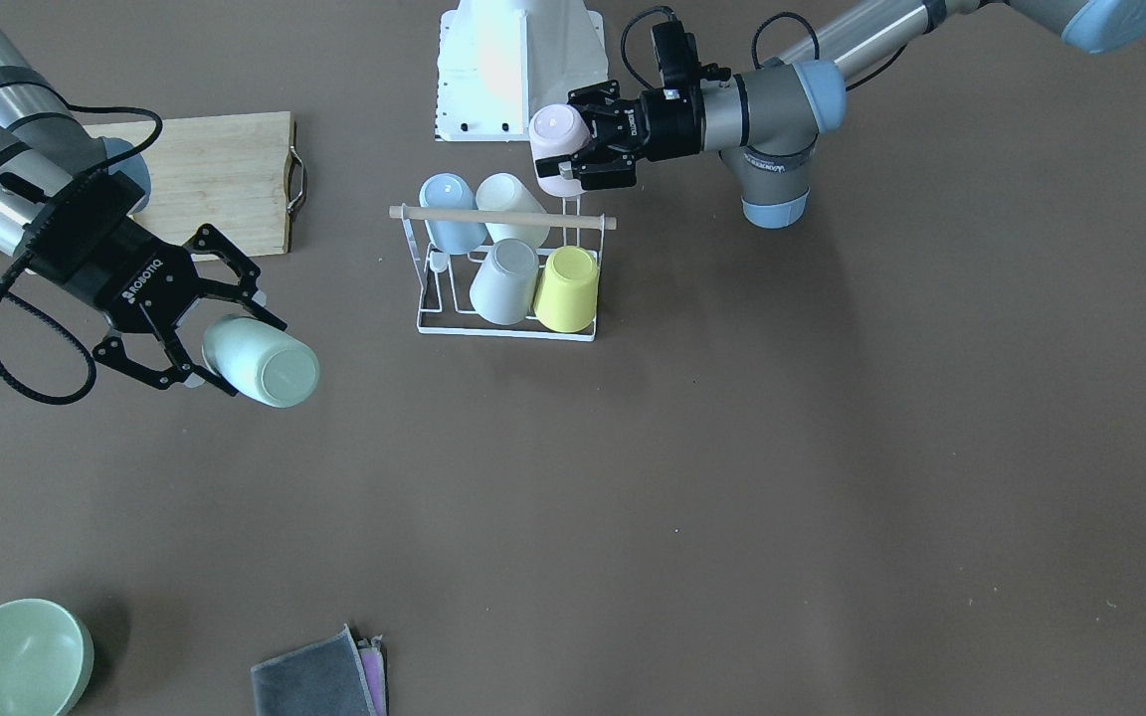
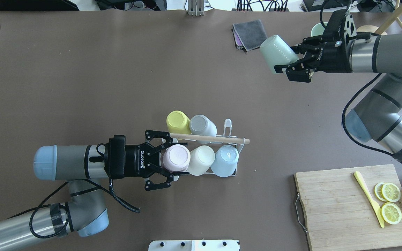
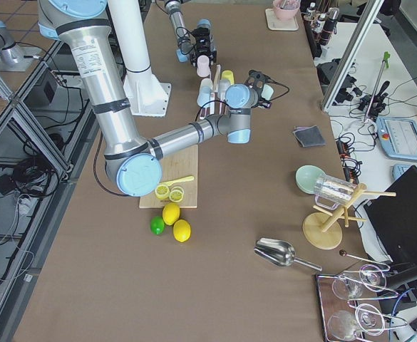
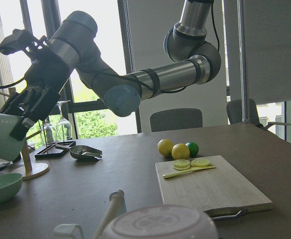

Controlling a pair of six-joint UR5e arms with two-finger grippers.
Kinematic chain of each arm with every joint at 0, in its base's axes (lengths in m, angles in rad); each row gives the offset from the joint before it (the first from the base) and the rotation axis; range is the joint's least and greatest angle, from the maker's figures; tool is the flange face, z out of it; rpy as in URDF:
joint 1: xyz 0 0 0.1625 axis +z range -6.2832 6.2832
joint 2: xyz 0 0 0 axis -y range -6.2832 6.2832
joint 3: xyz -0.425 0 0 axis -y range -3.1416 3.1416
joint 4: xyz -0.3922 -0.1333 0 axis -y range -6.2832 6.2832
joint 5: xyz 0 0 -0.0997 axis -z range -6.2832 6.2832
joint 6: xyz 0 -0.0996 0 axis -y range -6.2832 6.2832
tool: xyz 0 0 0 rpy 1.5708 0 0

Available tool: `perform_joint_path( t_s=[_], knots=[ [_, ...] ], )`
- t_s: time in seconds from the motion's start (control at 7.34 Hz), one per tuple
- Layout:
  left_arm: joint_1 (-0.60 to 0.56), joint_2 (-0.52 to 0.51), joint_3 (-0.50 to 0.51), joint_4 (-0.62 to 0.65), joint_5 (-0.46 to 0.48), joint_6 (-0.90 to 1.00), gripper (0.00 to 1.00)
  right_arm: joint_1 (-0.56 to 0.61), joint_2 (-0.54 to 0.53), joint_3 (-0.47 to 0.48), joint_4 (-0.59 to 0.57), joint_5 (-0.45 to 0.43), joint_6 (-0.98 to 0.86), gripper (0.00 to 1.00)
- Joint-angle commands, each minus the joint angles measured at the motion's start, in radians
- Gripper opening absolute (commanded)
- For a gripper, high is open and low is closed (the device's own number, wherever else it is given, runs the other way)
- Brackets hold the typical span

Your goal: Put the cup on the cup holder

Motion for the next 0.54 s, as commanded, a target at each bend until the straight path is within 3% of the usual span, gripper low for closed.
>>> perform_joint_path(
  t_s=[0.0, 0.41],
  knots=[
    [0.001, -0.008, 0.018, 0.000, 0.009, 0.000, 0.00, -0.094, 0.044, -0.009, 0.058, -0.045, 0.017, 0.44],
    [0.001, -0.011, 0.032, 0.002, 0.011, -0.002, 0.01, -0.104, 0.047, -0.014, 0.153, 0.039, 0.018, 0.41]
  ],
)
